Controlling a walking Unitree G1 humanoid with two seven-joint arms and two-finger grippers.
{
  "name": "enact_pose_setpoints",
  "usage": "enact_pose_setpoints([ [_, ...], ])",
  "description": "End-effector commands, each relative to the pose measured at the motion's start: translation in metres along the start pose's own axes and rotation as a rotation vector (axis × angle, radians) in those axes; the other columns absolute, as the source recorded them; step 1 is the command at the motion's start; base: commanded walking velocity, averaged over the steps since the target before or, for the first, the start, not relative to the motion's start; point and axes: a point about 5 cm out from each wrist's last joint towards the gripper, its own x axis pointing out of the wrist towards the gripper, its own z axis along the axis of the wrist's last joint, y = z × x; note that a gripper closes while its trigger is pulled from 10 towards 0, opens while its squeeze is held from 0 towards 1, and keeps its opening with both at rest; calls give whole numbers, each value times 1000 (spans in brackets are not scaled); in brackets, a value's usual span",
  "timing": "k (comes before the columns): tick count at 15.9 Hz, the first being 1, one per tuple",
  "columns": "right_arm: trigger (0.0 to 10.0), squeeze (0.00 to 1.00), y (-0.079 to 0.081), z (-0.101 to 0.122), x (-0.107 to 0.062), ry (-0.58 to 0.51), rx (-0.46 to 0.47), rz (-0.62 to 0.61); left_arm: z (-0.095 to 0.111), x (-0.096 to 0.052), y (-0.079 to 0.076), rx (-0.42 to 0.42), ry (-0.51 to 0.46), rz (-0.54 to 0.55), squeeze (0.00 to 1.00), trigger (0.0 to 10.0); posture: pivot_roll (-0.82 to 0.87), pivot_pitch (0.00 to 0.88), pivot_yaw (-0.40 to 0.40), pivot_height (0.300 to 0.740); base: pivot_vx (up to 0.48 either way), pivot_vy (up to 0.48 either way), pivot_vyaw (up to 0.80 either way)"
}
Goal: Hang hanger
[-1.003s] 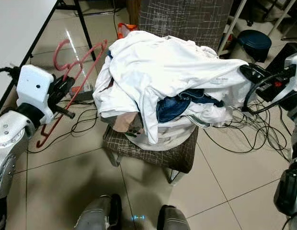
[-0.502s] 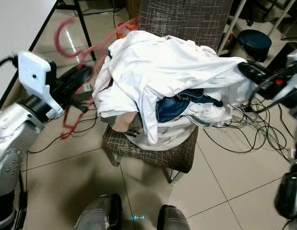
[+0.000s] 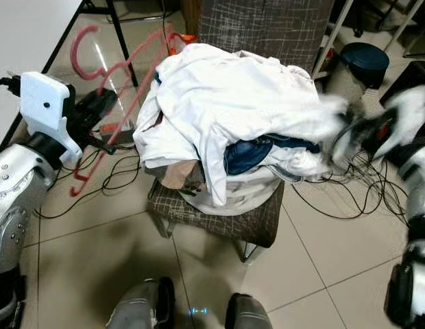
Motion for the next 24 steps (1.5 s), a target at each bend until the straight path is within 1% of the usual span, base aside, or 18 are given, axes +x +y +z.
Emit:
enact_pose_setpoints([
  [1, 10000, 0, -7, 1, -3, 10, -37, -69, 0, -1, 2, 14, -4, 20, 0, 10000, -3, 170, 12, 740, 0, 0, 0],
  [2, 10000, 71, -7, -1, -4, 9, -20, -79, -1, -1, 3, 19, 1, 23, 0, 10000, 0, 167, 14, 740, 0, 0, 0],
  [3, 10000, 1000, -7, -1, -4, -8, -2, -82, -1, -1, 4, 25, 2, 26, 0, 10000, 2, 163, 13, 740, 0, 0, 0],
  [5, 10000, 1000, -7, 6, -5, -108, 29, -85, -1, -1, 6, 32, 4, 37, 0, 10000, 6, 164, 15, 740, 0, 0, 0],
  [7, 10000, 1000, -14, 14, -13, -197, 24, -175, -3, -2, 8, 34, 13, 52, 0, 10000, 10, 165, 17, 740, 0, 0, 0],
  [10, 10000, 1000, -15, 12, -23, -220, 19, -220, -7, -2, 10, 39, 32, 76, 0, 10000, 3, 167, 28, 740, 0, 0, 0],
  [11, 10000, 1000, -17, 11, -36, -281, -4, -348, -13, -1, 11, 39, 56, 111, 0, 10000, -7, 166, 35, 740, 0, 0, 0],
  [12, 10000, 1000, -12, 13, -40, -312, -34, -375, -15, 0, 11, 44, 62, 123, 0, 10000, -9, 166, 36, 740, 0, 0, 0],
  [13, 10000, 647, 0, 17, -41, -349, -46, -349, -15, 0, 10, 36, 57, 134, 0, 10000, -15, 169, 38, 740, 0, 0, 0],
  [14, 10000, 0, 27, 23, -36, -380, -87, -257, -16, 1, 6, 12, 50, 126, 0, 10000, -17, 168, 38, 740, 0, 0, 0],
  [15, 10000, 0, 44, 24, -31, -377, -110, -198, -16, 1, 4, 10, 46, 116, 0, 10000, -29, 169, 44, 740, 0, 0, 0],
  [17, 10000, 0, 109, 6, -9, -299, -73, -41, -17, 5, -2, -8, 42, 106, 0, 10000, -37, 166, 51, 740, 0, 0, 0],
  [18, 10000, 0, 119, 2, -7, -285, -51, -33, -17, 6, -2, -7, 42, 108, 0, 10000, -37, 166, 51, 740, 0, 0, 0],
  [19, 10000, 0, 125, -7, -4, -252, -29, -62, -18, 7, 1, 10, 51, 108, 0, 10000, -33, 165, 54, 740, 0, 0, 0],
  [20, 10000, 0, 125, -8, -5, -246, -26, -78, -18, 7, 2, 18, 49, 111, 0, 10000, -32, 164, 54, 740, 0, 0, 0],
  [21, 10000, 0, 120, -9, -6, -205, -53, -129, -15, 7, 7, 27, 36, 129, 0, 10000, -30, 163, 56, 740, 0, 0, 0],
  [22, 10000, 0, 119, -9, -6, -186, -71, -123, -15, 7, 8, 27, 34, 132, 0, 10000, -30, 163, 56, 740, 0, 0, 0],
  [24, 10000, 0, 113, -18, -10, -39, -170, -102, -14, 7, 8, 24, 26, 132, 0, 10000, -29, 164, 56, 740, 0, 0, 0],
])
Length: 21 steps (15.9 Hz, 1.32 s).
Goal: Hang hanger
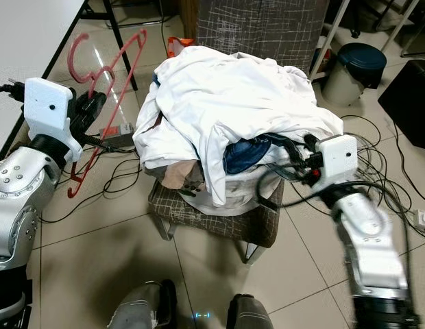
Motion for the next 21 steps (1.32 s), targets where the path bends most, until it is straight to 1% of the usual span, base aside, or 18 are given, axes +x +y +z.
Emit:
enact_pose_setpoints([
  [1, 10000, 0, 1, -5, -5, 88, -22, 30, 2, -1, 2, 4, -9, -1, 0, 10000, -28, 165, 53, 740, 0, 0, 0],
  [2, 10000, 0, 0, -7, -7, 127, -41, 30, 2, -2, 2, 5, -9, -3, 0, 10000, -26, 167, 53, 740, 0, 0, 0],
  [3, 10000, 0, -2, -10, -9, 167, -107, 32, 2, -2, 2, 3, -9, -4, 0, 10000, -26, 168, 52, 740, 0, 0, 0],
  [4, 10000, 0, -7, -11, -11, 196, -197, 5, 2, -3, 2, 3, -9, -5, 0, 10000, -24, 170, 52, 740, 0, 0, 0],
  [6, 10000, 0, -14, -2, -12, 139, -182, -105, 2, -4, 2, 2, -13, -7, 0, 10000, -22, 171, 52, 740, 0, 0, 0],
  [8, 10000, 0, -14, -2, -15, 122, -176, -146, 2, -4, 2, 3, -12, -9, 0, 10000, -21, 174, 58, 740, 0, 0, 0],
  [10, 10000, 0, -5, -14, -14, 148, -118, -69, 3, -3, 2, 10, -11, -18, 0, 10000, -14, 173, 65, 740, 0, 0, 0],
  [11, 10000, 0, 4, -15, -15, 151, -112, 15, 3, -2, 2, 14, -12, -19, 0, 10000, -13, 172, 66, 740, 0, 0, 0],
  [12, 10000, 0, 17, -9, -18, 115, -30, 139, 4, -2, 4, 16, -15, -17, 0, 10000, -11, 173, 64, 740, 0, 0, 0],
  [13, 10000, 0, 23, 2, -19, 40, 15, 187, 5, -2, 5, 20, -18, -11, 0, 10000, -7, 171, 62, 740, 0, 0, 0],
  [14, 10000, 0, 21, 14, -17, -43, 76, 160, 6, -2, 6, 21, -21, -7, 0, 10000, -6, 170, 63, 740, 0, 0, 0],
  [15, 10000, 0, 18, 22, -16, -96, 100, 133, 6, -2, 7, 22, -24, -4, 0, 10000, -6, 169, 62, 740, 0, 0, 0],
  [16, 10000, 0, 9, 34, -10, -177, 88, 66, 6, -3, 7, 23, -26, -3, 0, 10000, -4, 163, 63, 740, 0, 0, 0],
  [17, 10000, 0, 7, 34, -8, -167, 68, 54, 6, -3, 7, 23, -26, -4, 0, 10000, -4, 163, 63, 740, 0, 0, 0],
  [18, 10000, 0, 3, 27, -1, -111, 41, 33, 7, -2, 7, 23, -28, -6, 0, 10000, -2, 163, 63, 740, 0, 0, 0],
  [19, 10000, 0, -2, 21, 6, -77, 50, 21, 7, -2, 7, 24, -28, -7, 0, 10000, 2, 159, 66, 740, 0, 0, 0],
  [20, 10000, 0, -4, 18, 12, -70, 77, 16, 7, -2, 7, 26, -28, -10, 0, 10000, 4, 159, 66, 740, 0, 0, 0],
  [21, 10000, 0, -6, 16, 19, -70, 126, 17, 7, -2, 7, 26, -28, -11, 0, 10000, 7, 159, 70, 740, 0, 0, 0],
])
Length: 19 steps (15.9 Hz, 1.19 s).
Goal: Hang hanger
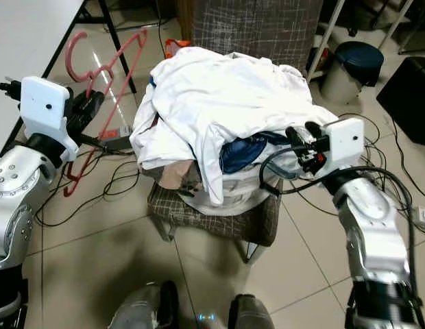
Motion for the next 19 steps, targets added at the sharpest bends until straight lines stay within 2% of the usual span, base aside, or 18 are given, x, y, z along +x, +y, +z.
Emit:
enact_pose_setpoints([
  [1, 10000, 0, -3, 0, 5, -5, 43, -3, 6, -1, 4, 14, -25, -2, 0, 10000, 16, 162, 71, 740, 0, 0, 0],
  [2, 10000, 0, -5, -1, 10, -7, 85, -9, 6, -1, 4, 16, -24, -3, 0, 10000, 17, 161, 73, 740, 0, 0, 0],
  [4, 10000, 0, -4, 5, 29, -45, 248, -14, 6, -3, 7, 26, -22, -1, 0, 10000, 31, 159, 69, 740, 0, 0, 0],
  [5, 10000, 0, 1, 5, 33, -51, 262, 5, 6, -3, 7, 29, -21, 1, 0, 10000, 34, 157, 67, 740, 0, 0, 0],
  [6, 10000, 0, 12, 8, 39, -60, 287, 58, 7, -4, 8, 32, -22, 4, 0, 10000, 36, 156, 67, 740, 0, 0, 0],
  [7, 10000, 0, 14, 8, 41, -63, 294, 68, 7, -4, 8, 32, -22, 5, 0, 10000, 38, 155, 68, 740, 0, 0, 0],
  [8, 10000, 0, 27, 12, 47, -76, 315, 135, 7, -4, 9, 33, -23, 5, 0, 10000, 36, 156, 70, 740, 0, 0, 0],
  [11, 10000, 0, 50, 28, 52, -152, 300, 269, 9, -3, 9, 34, -28, 3, 0, 10000, 36, 157, 70, 740, 0, 0, 0],
  [13, 10000, 0, 59, 37, 52, -198, 306, 337, 9, -2, 9, 35, -29, 4, 0, 10000, 33, 162, 71, 740, 0, 0, 0],
  [14, 10000, 0, 56, 45, 52, -253, 314, 226, 10, -2, 9, 34, -32, 8, 0, 10000, 36, 165, 63, 740, 0, 0, 0],
  [15, 10000, 0, 48, 41, 53, -235, 317, 90, 10, -2, 9, 33, -32, 11, 0, 10000, 35, 163, 63, 740, 0, 0, 0],
  [16, 10000, 0, 40, 30, 47, -216, 388, -73, 9, -4, 10, 32, -30, 15, 0, 10000, 35, 165, 64, 740, 0, 0, 0],
  [19, 10000, 0, 57, 21, 37, -204, 445, -64, 10, -3, 10, 34, -30, 9, 0, 10000, 34, 163, 69, 740, 0, 0, 0],
])
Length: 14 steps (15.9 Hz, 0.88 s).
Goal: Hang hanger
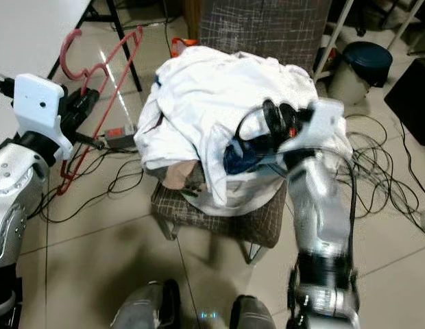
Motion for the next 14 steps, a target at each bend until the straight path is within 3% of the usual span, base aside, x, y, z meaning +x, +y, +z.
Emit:
enact_pose_setpoints([
  [1, 10000, 0, 13, 6, -3, -44, 9, 8, 8, 0, 4, 12, -32, 5, 0, 10000, 33, 161, 70, 740, 0, 0, 0],
  [4, 10000, 0, 22, 2, -11, -90, 44, -52, 9, 1, 5, 14, -34, 9, 0, 10000, 32, 160, 72, 740, 0, 0, 0],
  [9, 10000, 0, 12, -4, -17, -82, 79, -233, 9, -1, 6, 16, -35, 11, 0, 10000, 37, 156, 65, 740, 0, 0, 0],
  [14, 10000, 0, 31, -14, -21, -59, 125, -204, 9, -1, 6, 14, -36, 15, 0, 10000, 35, 153, 63, 740, 0, 0, 0],
])
